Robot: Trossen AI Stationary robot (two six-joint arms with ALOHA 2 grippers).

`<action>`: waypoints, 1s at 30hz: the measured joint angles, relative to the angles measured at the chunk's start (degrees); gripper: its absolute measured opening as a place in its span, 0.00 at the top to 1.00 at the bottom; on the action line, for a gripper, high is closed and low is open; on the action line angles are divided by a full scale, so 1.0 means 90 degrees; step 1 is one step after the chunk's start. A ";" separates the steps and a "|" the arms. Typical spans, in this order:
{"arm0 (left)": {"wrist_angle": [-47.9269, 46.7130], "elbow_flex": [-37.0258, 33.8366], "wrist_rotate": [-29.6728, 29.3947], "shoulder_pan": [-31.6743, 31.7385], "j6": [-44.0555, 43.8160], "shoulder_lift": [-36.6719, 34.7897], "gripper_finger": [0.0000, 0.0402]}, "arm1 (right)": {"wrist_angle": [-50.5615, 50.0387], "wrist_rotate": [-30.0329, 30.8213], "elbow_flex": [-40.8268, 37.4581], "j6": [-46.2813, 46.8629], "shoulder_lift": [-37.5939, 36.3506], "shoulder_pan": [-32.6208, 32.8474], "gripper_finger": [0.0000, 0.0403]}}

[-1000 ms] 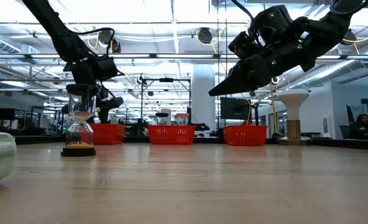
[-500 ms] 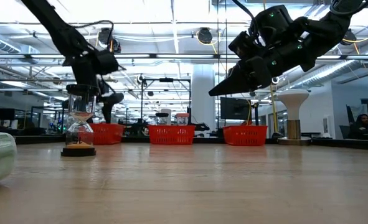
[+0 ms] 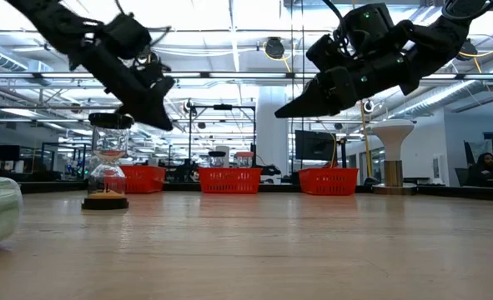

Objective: Pick & Place Office items
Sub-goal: Put the light orange hourglass into the middle orange basket

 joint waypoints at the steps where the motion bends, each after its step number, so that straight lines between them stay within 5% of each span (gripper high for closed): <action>1: 0.0460 -0.0223 0.0080 -0.0164 0.0091 -0.0077 0.91 | 0.0058 0.0001 0.0000 0.0006 0.0000 0.0001 0.99; 4: 0.1984 -0.0906 0.0379 -0.0604 0.0347 -0.0226 0.99 | 0.0163 0.0002 0.0000 -0.0003 0.0000 0.0000 0.99; 11: 0.4962 -0.2287 0.0959 -0.1357 0.0946 -0.0268 0.94 | 0.0169 0.0002 0.0000 -0.0004 0.0000 0.0000 0.99; 22: 0.5018 -0.2539 0.0994 -0.2052 0.1273 -0.0266 0.99 | 0.0152 -0.0011 0.0000 0.0815 0.0000 0.0000 0.99; 30: 0.5018 -0.2535 0.0954 -0.2688 0.1023 -0.0266 0.87 | 0.0148 -0.0017 0.0000 0.0945 0.0000 0.0000 1.00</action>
